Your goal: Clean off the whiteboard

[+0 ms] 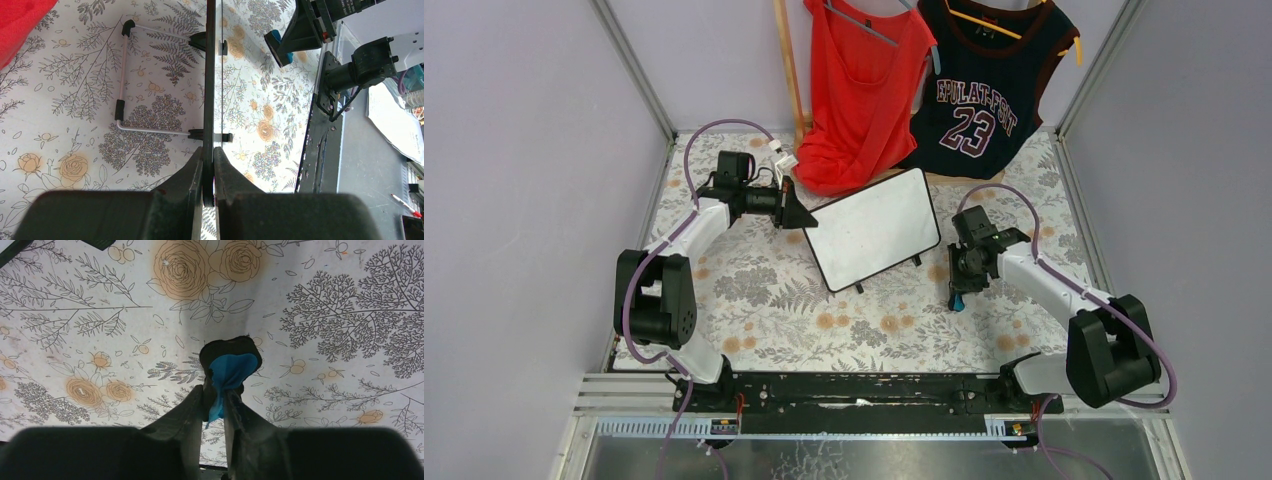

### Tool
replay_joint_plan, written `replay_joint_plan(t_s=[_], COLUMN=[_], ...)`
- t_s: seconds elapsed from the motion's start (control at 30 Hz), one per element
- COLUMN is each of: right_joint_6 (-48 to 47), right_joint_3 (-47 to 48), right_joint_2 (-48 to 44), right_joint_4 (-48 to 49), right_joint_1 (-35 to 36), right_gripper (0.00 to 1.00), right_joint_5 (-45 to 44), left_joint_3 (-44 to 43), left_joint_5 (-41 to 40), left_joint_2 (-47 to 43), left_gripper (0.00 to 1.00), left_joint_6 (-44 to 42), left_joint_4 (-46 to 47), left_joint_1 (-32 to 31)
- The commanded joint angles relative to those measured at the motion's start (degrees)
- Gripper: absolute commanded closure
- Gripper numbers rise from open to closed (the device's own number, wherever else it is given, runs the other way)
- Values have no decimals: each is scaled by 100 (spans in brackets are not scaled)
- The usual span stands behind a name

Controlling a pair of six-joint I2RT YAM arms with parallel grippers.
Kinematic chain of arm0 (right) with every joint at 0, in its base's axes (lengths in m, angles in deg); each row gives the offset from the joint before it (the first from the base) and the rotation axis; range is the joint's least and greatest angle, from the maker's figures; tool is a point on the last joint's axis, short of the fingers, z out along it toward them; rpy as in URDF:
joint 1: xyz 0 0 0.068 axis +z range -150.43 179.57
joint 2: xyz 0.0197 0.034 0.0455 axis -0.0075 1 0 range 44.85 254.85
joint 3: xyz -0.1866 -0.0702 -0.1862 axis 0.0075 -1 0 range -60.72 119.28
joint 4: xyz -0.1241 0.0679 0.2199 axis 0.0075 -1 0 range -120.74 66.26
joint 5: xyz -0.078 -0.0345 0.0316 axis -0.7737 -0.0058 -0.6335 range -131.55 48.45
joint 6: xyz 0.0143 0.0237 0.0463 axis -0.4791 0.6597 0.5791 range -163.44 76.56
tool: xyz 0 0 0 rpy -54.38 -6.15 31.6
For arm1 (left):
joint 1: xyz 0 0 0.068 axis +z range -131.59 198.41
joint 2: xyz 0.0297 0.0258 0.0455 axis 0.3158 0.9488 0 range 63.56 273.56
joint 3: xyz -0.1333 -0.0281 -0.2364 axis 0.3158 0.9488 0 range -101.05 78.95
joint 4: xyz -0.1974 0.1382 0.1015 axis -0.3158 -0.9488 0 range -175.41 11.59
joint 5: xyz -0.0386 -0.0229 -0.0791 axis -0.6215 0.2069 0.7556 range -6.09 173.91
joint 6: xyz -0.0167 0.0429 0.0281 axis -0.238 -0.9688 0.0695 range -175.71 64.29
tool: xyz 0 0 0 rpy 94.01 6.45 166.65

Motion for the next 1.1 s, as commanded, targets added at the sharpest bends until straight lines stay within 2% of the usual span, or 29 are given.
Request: replay_joint_plan(t_s=[0.0, 0.3, 0.4, 0.47, 0.53, 0.67, 0.87, 0.97, 1.07], right_joint_6=[-198, -254, -228, -40, -32, 13, -31, -13, 89], right_joint_3=[223, 231, 96, 73, 240, 259, 168, 96, 41], right_joint_2=[49, 249, 28, -128, -105, -173, -60, -31, -26], right_joint_4=[100, 81, 394, 444, 93, -168, -161, 80, 65], right_joint_1=[-54, -49, -59, -59, -58, -29, -35, -36, -37], right_gripper=[69, 60, 60, 60, 60, 56, 55, 55, 55], right_joint_5=[138, 197, 854, 491, 2, -378, -335, 110, -209], left_joint_3=[188, 202, 205, 215, 235, 231, 200, 210, 238], left_joint_5=[-442, -475, -473, -489, -485, -477, -485, -504, -549], left_joint_2=[34, -2, -2, -17, -21, -3, 8, -30, -79], left_gripper=[100, 100, 100, 100, 100, 100, 100, 100, 100], left_joint_6=[-358, -350, -341, -347, -355, -357, -335, -333, -350], left_joint_4=[-295, -295, -295, -295, -295, -295, -295, -295, -295], left_joint_1=[-124, -123, -124, -123, -124, -122, -120, -123, -128])
